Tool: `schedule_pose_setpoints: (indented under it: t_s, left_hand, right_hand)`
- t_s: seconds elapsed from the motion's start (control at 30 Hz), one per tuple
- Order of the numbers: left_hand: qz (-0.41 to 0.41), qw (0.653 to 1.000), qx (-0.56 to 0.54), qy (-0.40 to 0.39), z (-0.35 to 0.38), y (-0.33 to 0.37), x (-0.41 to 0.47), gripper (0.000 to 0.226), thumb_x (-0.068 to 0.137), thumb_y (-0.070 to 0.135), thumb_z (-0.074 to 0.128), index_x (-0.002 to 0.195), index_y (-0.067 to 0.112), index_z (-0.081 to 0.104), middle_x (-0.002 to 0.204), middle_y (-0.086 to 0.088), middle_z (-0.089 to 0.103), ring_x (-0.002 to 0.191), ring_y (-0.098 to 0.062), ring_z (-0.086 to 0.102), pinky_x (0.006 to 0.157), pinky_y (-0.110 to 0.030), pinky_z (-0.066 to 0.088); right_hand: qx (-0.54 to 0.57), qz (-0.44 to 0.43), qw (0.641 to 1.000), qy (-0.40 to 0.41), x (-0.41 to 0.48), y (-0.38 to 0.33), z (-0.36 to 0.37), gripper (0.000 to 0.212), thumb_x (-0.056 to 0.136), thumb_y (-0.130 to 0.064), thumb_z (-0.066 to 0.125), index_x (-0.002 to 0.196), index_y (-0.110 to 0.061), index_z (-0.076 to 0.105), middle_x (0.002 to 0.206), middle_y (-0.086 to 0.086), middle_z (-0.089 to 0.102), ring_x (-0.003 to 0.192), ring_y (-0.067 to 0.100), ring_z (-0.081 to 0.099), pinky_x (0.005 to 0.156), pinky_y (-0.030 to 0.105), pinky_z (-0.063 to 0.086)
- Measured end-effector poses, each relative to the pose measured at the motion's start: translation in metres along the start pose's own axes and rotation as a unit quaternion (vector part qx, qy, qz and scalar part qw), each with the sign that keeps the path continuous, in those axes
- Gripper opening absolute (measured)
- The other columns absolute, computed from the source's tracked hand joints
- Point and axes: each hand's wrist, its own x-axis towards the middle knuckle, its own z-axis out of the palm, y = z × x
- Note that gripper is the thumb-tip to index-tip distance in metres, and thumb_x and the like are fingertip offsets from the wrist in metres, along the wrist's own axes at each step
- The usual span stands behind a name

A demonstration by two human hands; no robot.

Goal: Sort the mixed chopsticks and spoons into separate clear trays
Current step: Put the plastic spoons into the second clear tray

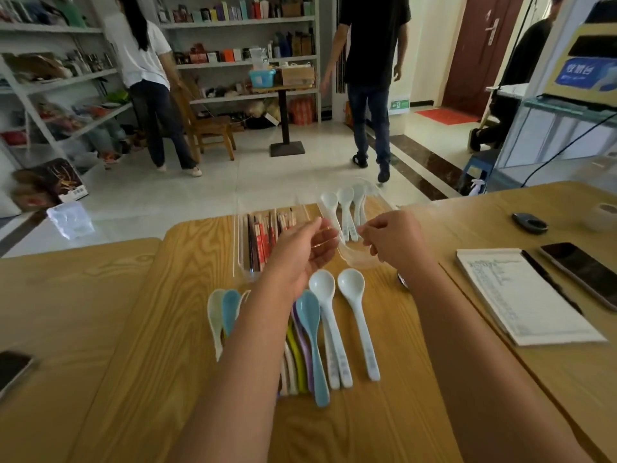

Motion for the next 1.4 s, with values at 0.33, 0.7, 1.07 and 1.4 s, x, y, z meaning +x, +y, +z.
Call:
schedule_pose_setpoints:
  t_s: [0.33, 0.7, 1.07, 1.4]
  left_hand:
    - [-0.061, 0.997, -0.042, 0.025, -0.014, -0.077, -0.091, 0.026, 0.103, 0.022, 0.048, 0.111, 0.004, 0.065, 0.102, -0.016, 0.072, 0.088, -0.021, 0.069, 0.085, -0.033, 0.056]
    - [-0.040, 0.997, -0.010, 0.059, -0.017, -0.076, -0.094, 0.023, 0.102, 0.022, 0.050, 0.110, 0.007, 0.066, 0.112, -0.020, 0.071, 0.091, -0.023, 0.070, 0.081, -0.032, 0.059]
    - [-0.046, 0.997, -0.010, 0.056, -0.015, -0.072, -0.088, 0.023, 0.102, 0.021, 0.051, 0.110, 0.006, 0.067, 0.107, -0.017, 0.073, 0.088, -0.022, 0.070, 0.081, -0.032, 0.058]
    - [-0.019, 1.000, -0.020, 0.011, -0.016, -0.049, -0.056, 0.025, 0.101, 0.021, 0.053, 0.113, 0.003, 0.065, 0.107, -0.017, 0.072, 0.087, -0.022, 0.069, 0.077, -0.031, 0.057]
  right_hand:
    - [-0.045, 0.090, 0.994, -0.036, -0.094, 0.067, 0.031, 0.030, 0.087, -0.025, 0.071, 0.088, 0.005, 0.071, 0.068, 0.018, 0.061, 0.059, 0.020, 0.047, 0.056, 0.030, 0.036]
    - [-0.096, 0.127, 0.985, -0.071, -0.087, 0.064, 0.045, 0.013, 0.090, -0.021, 0.068, 0.089, -0.008, 0.072, 0.073, 0.004, 0.066, 0.057, 0.012, 0.056, 0.045, 0.021, 0.038]
    - [-0.050, 0.141, 0.984, -0.094, -0.083, 0.065, 0.043, 0.014, 0.087, -0.021, 0.074, 0.086, -0.007, 0.071, 0.073, 0.008, 0.067, 0.057, 0.016, 0.058, 0.051, 0.027, 0.047]
    - [0.085, 0.113, 0.983, -0.117, -0.082, 0.041, -0.017, 0.008, 0.085, -0.014, 0.075, 0.085, -0.007, 0.073, 0.066, 0.011, 0.068, 0.054, 0.016, 0.056, 0.058, 0.028, 0.051]
